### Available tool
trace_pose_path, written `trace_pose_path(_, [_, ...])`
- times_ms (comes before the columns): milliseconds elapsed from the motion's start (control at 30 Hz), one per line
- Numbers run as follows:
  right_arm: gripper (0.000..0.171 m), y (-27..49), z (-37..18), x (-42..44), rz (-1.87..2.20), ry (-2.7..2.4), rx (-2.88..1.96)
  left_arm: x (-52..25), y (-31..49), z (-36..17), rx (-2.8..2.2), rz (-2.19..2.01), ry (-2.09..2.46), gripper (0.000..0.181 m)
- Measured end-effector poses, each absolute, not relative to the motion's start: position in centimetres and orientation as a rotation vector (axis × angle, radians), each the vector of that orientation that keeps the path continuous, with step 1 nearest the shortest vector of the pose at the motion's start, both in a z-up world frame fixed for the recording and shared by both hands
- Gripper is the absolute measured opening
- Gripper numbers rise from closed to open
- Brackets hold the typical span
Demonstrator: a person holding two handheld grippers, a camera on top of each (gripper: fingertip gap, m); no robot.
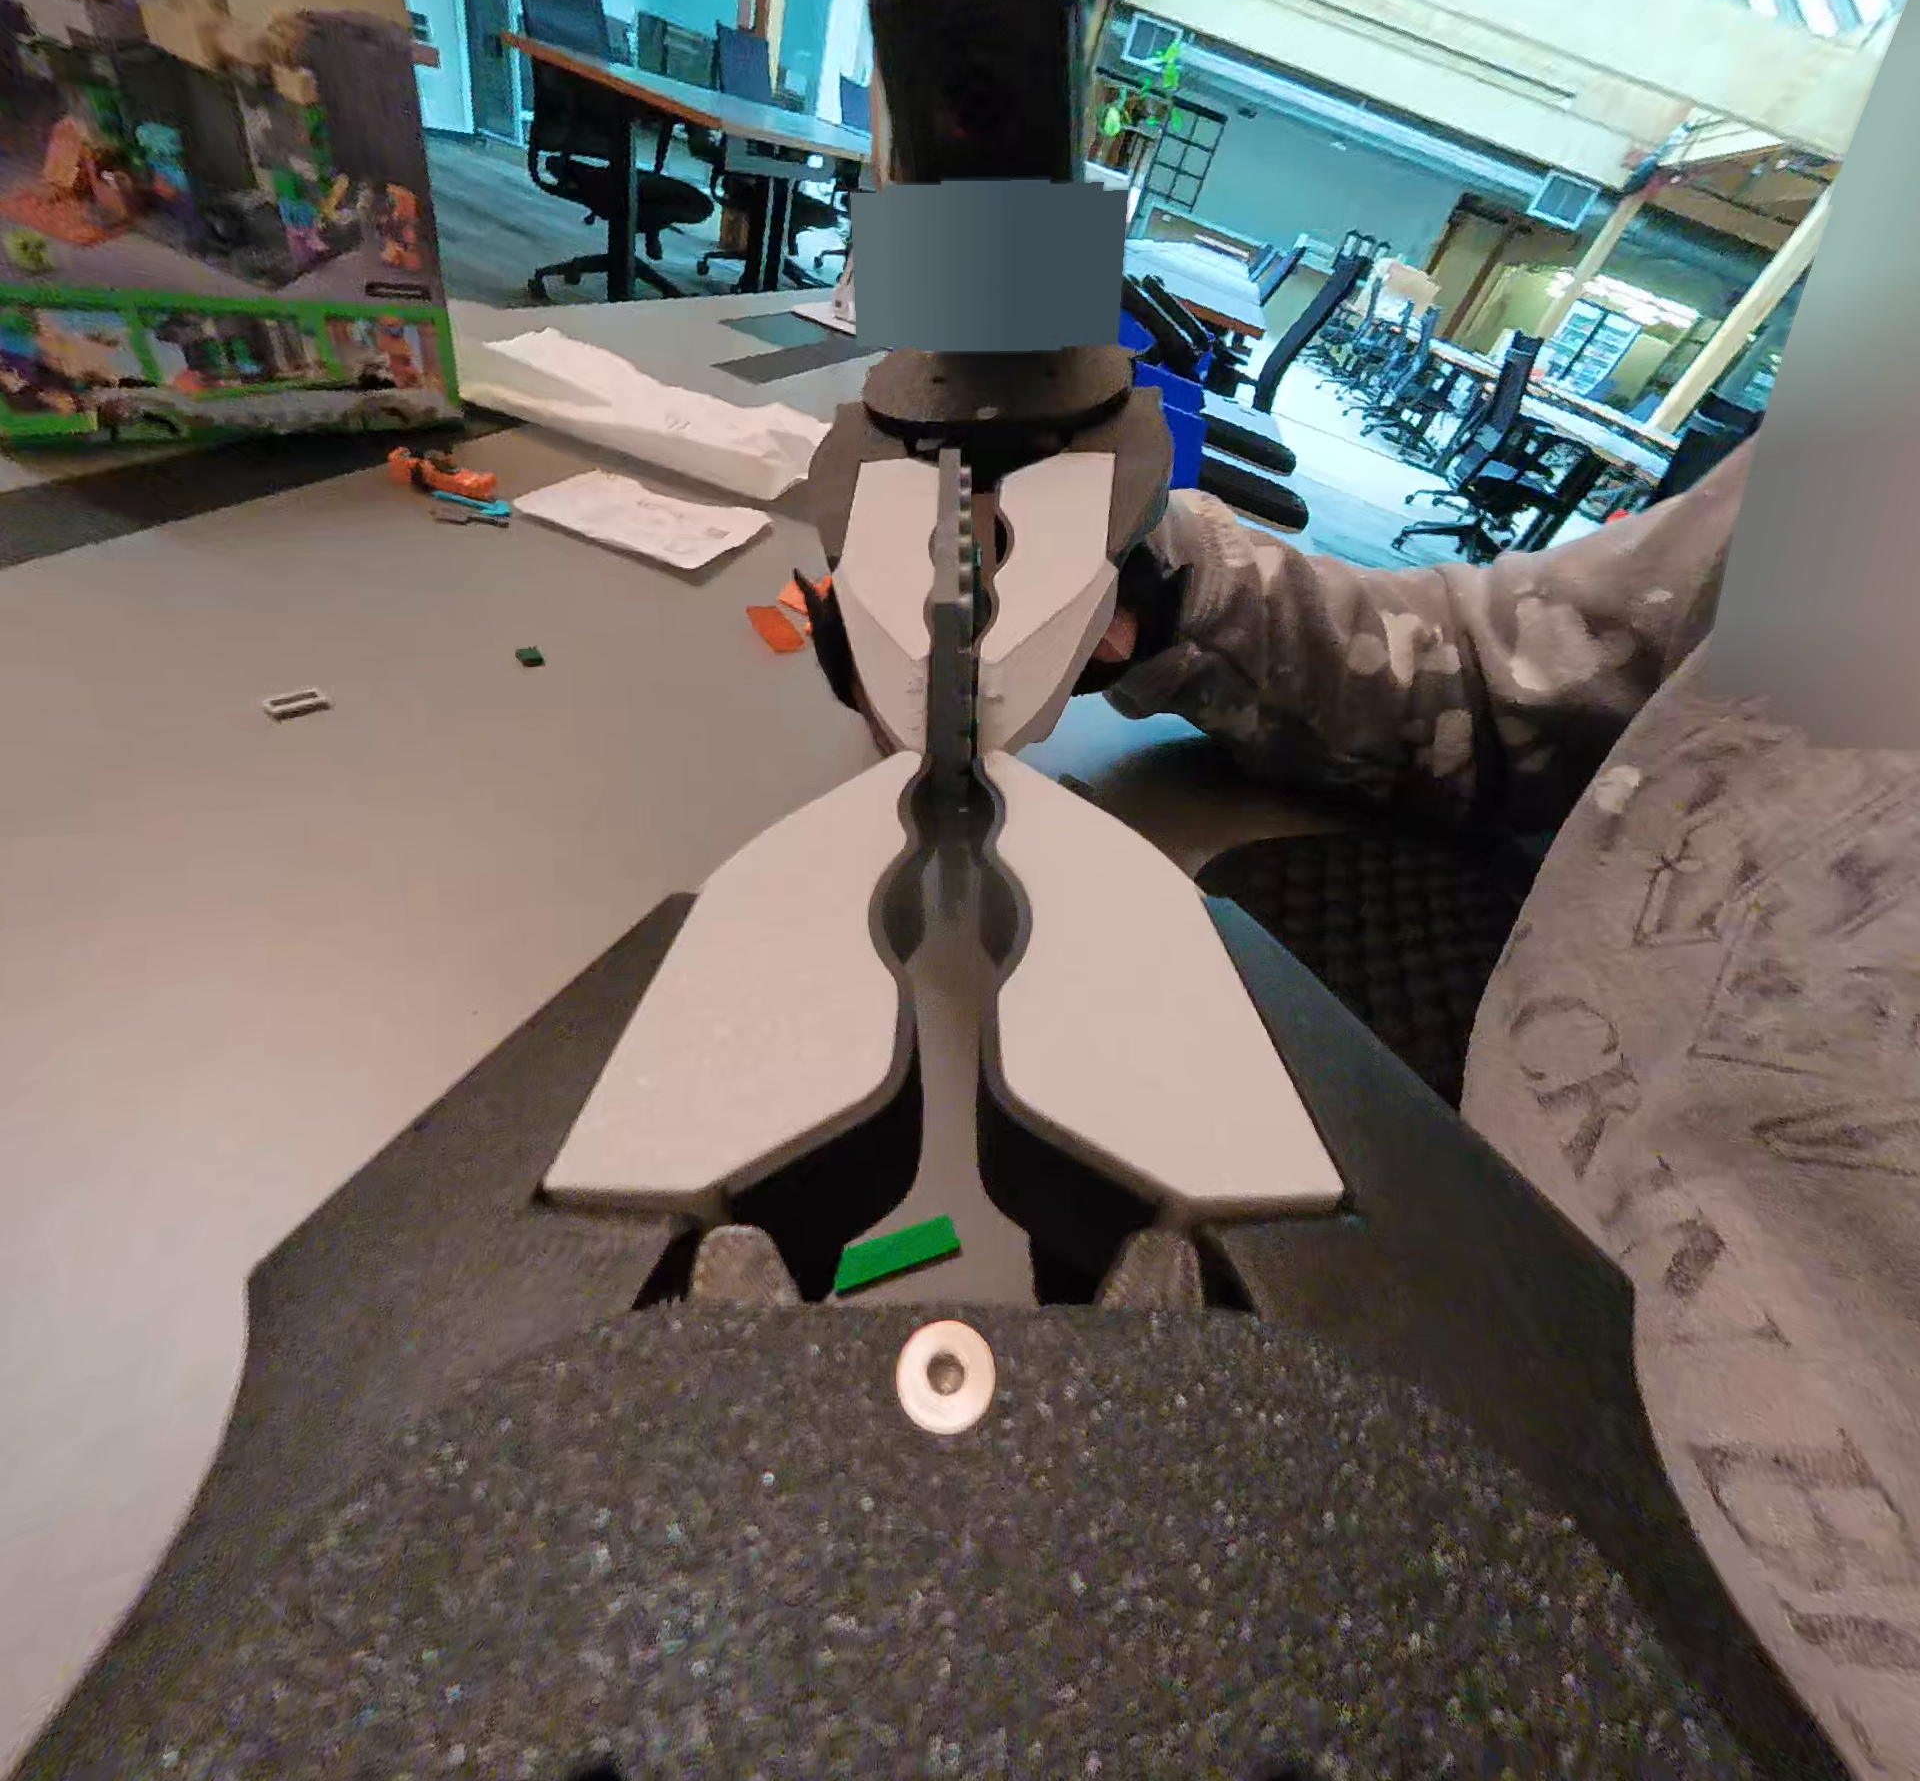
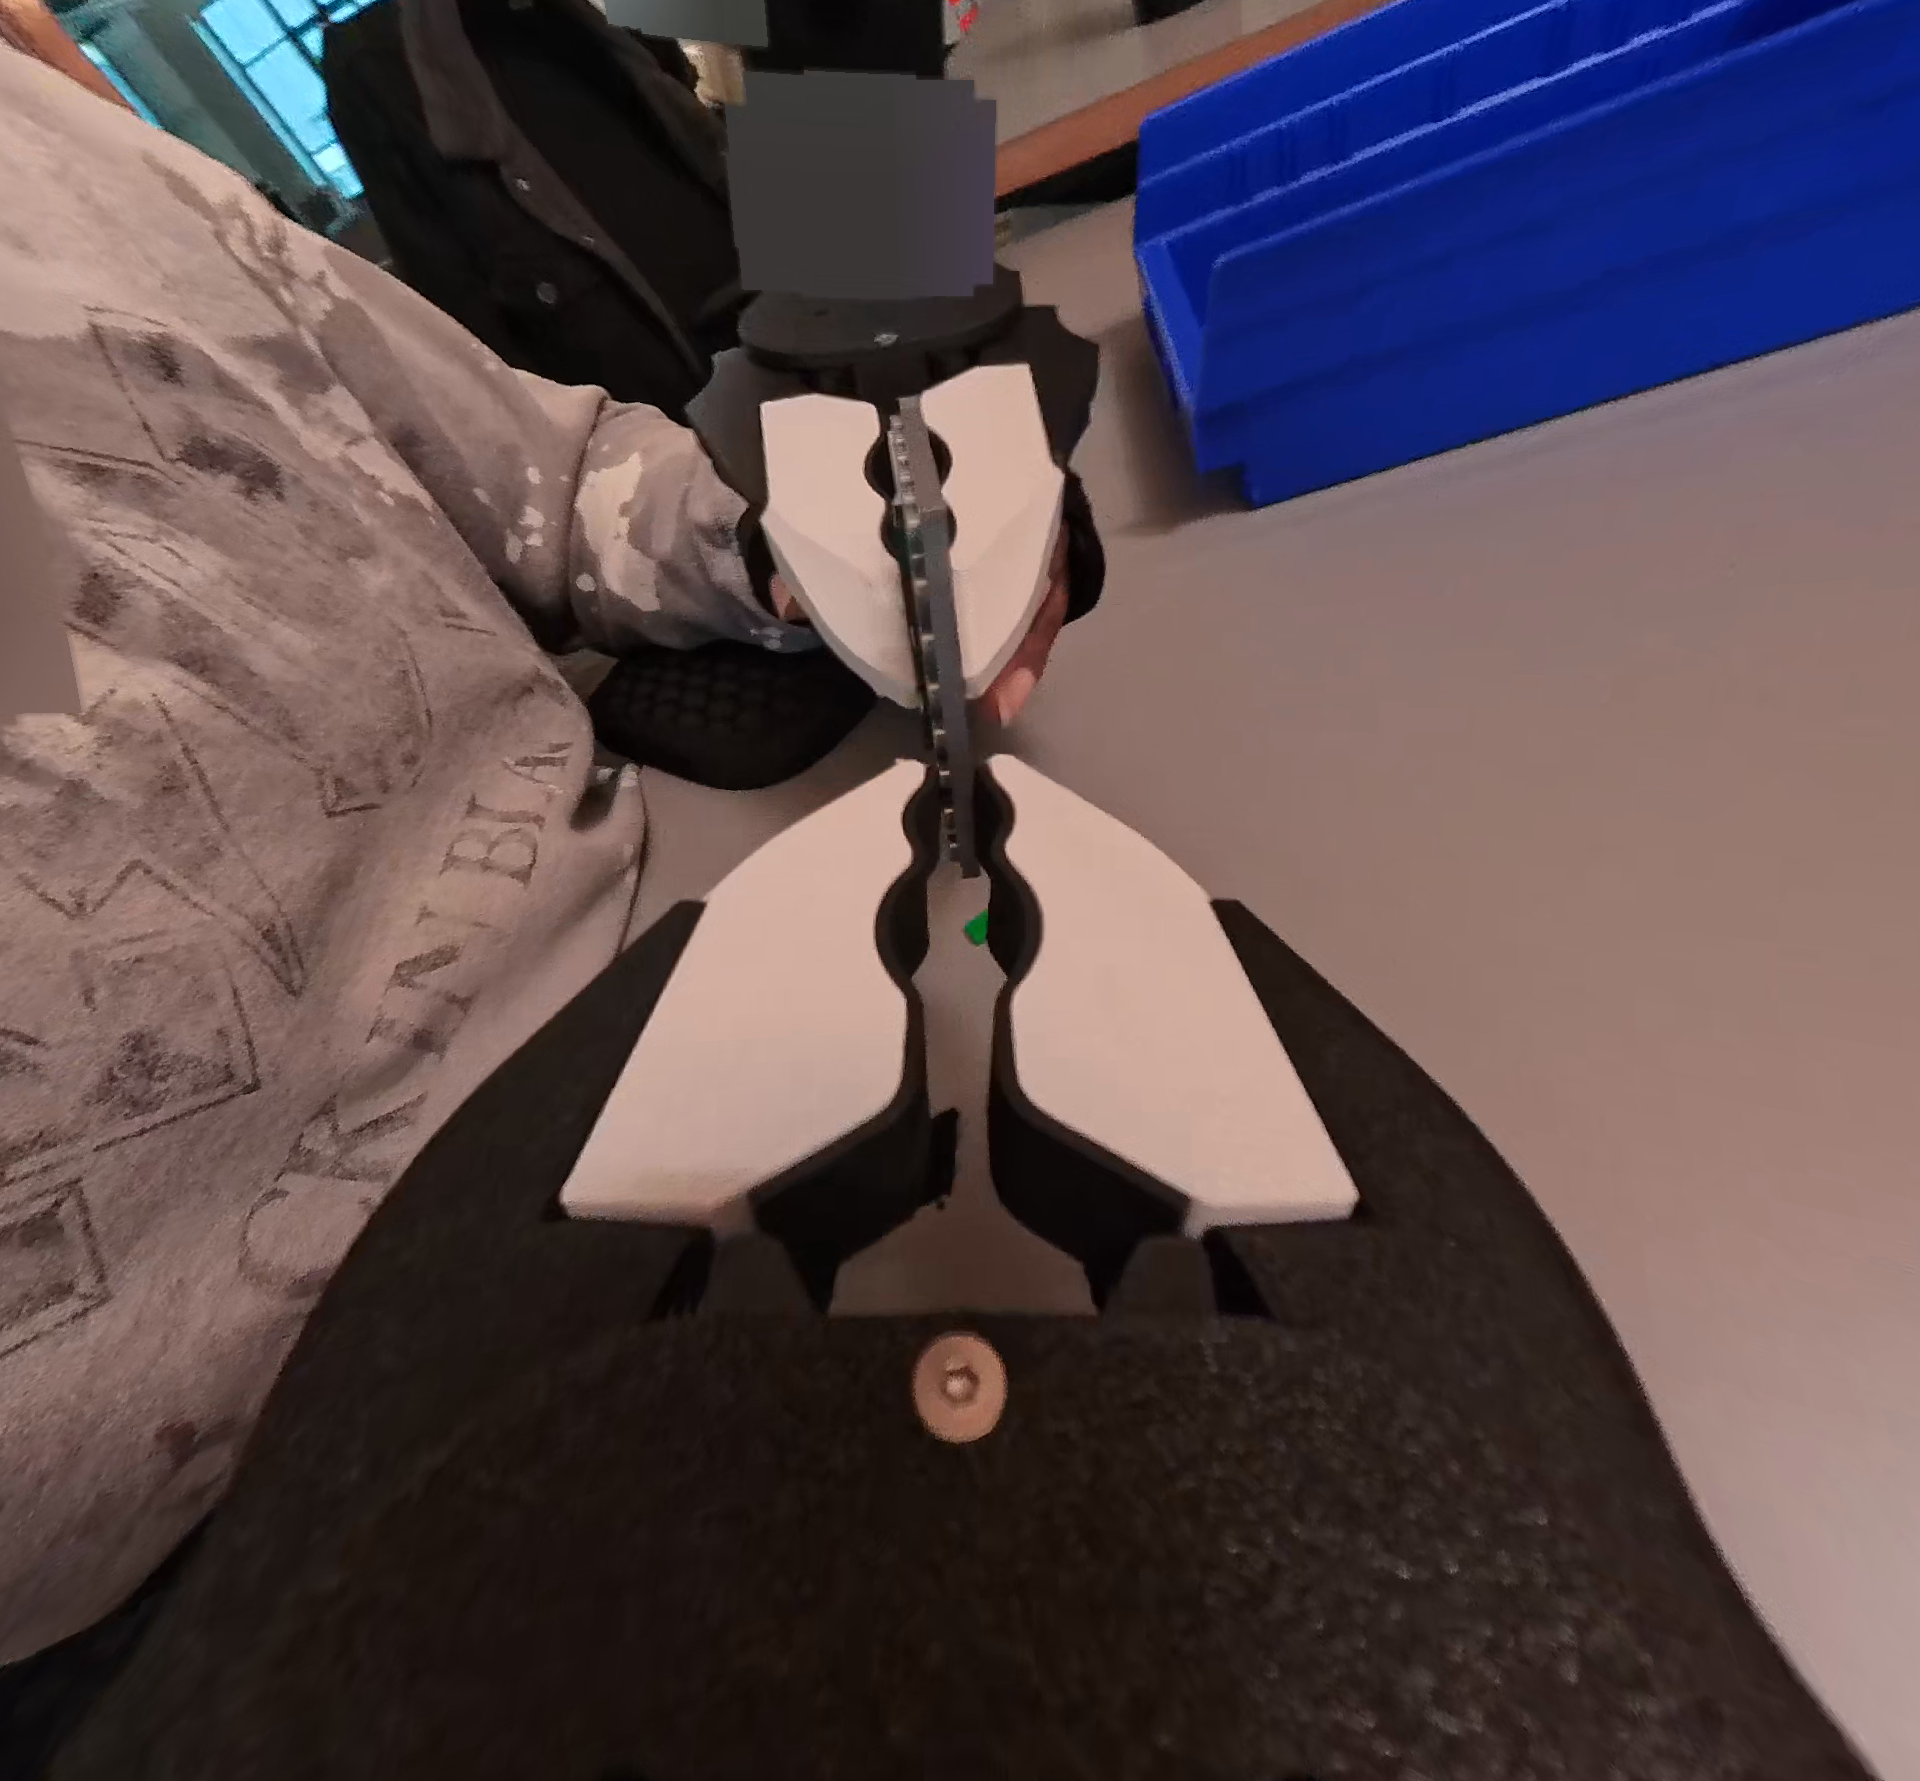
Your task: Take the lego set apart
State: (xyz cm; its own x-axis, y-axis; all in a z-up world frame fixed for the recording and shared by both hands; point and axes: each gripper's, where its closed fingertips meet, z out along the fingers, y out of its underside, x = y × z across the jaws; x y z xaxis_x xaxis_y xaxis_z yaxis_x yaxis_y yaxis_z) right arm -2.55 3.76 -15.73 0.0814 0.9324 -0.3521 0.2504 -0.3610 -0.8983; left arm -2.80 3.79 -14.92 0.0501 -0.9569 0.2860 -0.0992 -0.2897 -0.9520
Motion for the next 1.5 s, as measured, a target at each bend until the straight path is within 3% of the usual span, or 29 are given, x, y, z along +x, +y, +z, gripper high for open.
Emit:
trace_pose_path(133, [0.009,5.7,-15.9,-2.5,1.147,-1.096,-1.735,-2.9,5.3,-15.0,-1.597,-1.328,0.981,0.005])
trace_pose_path(333, [0.016,8.7,-14.7,-2.5,0.366,-1.089,-1.559,-3.7,8.5,-15.7,-1.756,-1.324,0.679,0.005])
trace_pose_path(500, [0.022,8.9,-15.4,-3.2,0.15,-1.129,-1.548,-3.3,8.3,-16.1,-1.798,-1.331,0.654,0.005])
trace_pose_path(700, [0.009,8.4,-15.2,-3.5,0.132,-1.156,-1.504,-3.3,7.9,-15.5,-1.774,-1.291,0.655,0.005])
trace_pose_path(1500, [0.0,5.7,-15.9,-5.2,0.406,-1.24,-1.421,-3.3,8.7,-14.9,-1.734,-1.112,0.766,0.006])
